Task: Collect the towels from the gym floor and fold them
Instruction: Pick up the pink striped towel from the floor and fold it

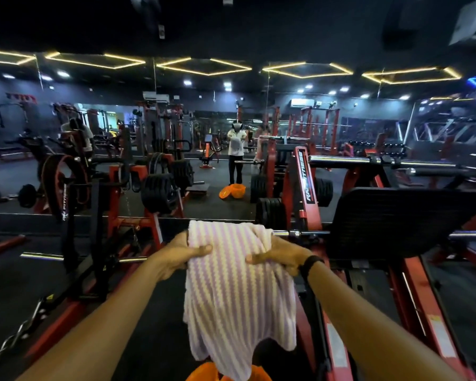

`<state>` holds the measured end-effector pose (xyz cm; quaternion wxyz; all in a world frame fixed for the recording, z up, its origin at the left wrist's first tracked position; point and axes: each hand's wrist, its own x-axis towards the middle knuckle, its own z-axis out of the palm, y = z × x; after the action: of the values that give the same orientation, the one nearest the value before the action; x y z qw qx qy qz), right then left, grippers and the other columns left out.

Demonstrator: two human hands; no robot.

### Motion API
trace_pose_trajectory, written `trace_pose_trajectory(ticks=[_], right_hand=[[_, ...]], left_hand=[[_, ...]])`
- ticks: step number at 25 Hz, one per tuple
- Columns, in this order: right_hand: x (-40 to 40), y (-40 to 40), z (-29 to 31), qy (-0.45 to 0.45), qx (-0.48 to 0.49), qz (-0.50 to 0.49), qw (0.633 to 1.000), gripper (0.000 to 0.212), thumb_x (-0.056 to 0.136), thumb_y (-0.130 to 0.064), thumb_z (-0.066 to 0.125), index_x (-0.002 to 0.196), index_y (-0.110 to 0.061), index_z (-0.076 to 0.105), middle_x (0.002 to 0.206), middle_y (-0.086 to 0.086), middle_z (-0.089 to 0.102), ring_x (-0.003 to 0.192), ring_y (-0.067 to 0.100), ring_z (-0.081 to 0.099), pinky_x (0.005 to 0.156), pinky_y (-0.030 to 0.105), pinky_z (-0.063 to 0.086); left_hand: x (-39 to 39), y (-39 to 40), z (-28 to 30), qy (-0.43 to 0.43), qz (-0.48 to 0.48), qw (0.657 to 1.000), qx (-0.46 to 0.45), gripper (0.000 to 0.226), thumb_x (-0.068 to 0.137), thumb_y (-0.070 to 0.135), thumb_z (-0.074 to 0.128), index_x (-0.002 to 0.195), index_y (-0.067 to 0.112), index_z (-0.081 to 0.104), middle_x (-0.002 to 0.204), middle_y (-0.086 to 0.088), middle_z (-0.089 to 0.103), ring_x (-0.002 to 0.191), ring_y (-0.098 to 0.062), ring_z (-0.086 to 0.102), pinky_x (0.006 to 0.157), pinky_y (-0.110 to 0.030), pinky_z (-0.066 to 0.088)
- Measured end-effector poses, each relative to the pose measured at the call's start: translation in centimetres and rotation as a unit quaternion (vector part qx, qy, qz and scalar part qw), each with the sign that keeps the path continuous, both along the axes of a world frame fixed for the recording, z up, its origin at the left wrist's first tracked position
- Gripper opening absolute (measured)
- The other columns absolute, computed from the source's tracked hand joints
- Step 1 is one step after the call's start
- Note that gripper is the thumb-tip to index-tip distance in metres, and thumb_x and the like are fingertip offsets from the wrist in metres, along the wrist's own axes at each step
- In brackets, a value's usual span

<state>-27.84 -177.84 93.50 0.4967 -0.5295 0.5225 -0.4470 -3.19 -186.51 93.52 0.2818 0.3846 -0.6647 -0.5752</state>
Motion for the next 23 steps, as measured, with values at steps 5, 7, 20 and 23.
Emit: trace_pose_trajectory(ticks=[5,7,20,23], right_hand=[[0.1,-0.6,1.4,-0.133,-0.041,-0.131,0.982,0.101,0.053,-0.025,0.094,0.131,-0.003,0.034,0.132,0.023,0.050,0.108,0.033,0.063,0.085,0.050,0.055],[0.1,-0.4,1.5,-0.100,-0.053,-0.099,0.989,0.092,0.058,-0.017,0.091,0.127,-0.013,0.030,0.131,0.019,0.047,0.112,0.031,0.059,0.093,0.052,0.051],[0.3,-0.8,0.4,0.181,-0.089,-0.080,0.976,0.126,0.062,0.000,0.085,0.153,-0.016,0.000,0.132,0.006,0.043,0.109,0.019,0.055,0.088,0.027,0.051],[0.3,-1.0,-0.2,0.334,-0.095,-0.085,0.934,0.043,0.053,-0.017,0.090,0.088,-0.015,0.065,0.086,-0.003,0.062,0.077,0.008,0.056,0.067,0.026,0.048]], left_hand=[[-1.6,-1.1,0.4,0.200,0.170,0.963,0.052,0.060,0.087,0.020,0.068,0.138,0.011,0.037,0.122,-0.012,0.058,0.085,-0.015,0.060,0.073,-0.033,0.050],[-0.7,-0.9,1.2,0.204,0.067,0.975,0.052,0.090,0.070,0.020,0.083,0.143,0.025,0.031,0.124,0.001,0.054,0.100,-0.016,0.060,0.085,-0.037,0.052],[-0.5,-0.8,1.0,0.019,0.049,0.990,-0.133,0.077,0.061,0.010,0.088,0.127,0.023,0.049,0.123,-0.003,0.053,0.108,-0.019,0.059,0.091,-0.035,0.050],[0.4,-1.3,0.7,-0.180,0.004,0.950,-0.254,0.042,0.056,0.024,0.091,0.089,0.023,0.066,0.091,0.007,0.065,0.088,-0.010,0.061,0.078,-0.027,0.046]])
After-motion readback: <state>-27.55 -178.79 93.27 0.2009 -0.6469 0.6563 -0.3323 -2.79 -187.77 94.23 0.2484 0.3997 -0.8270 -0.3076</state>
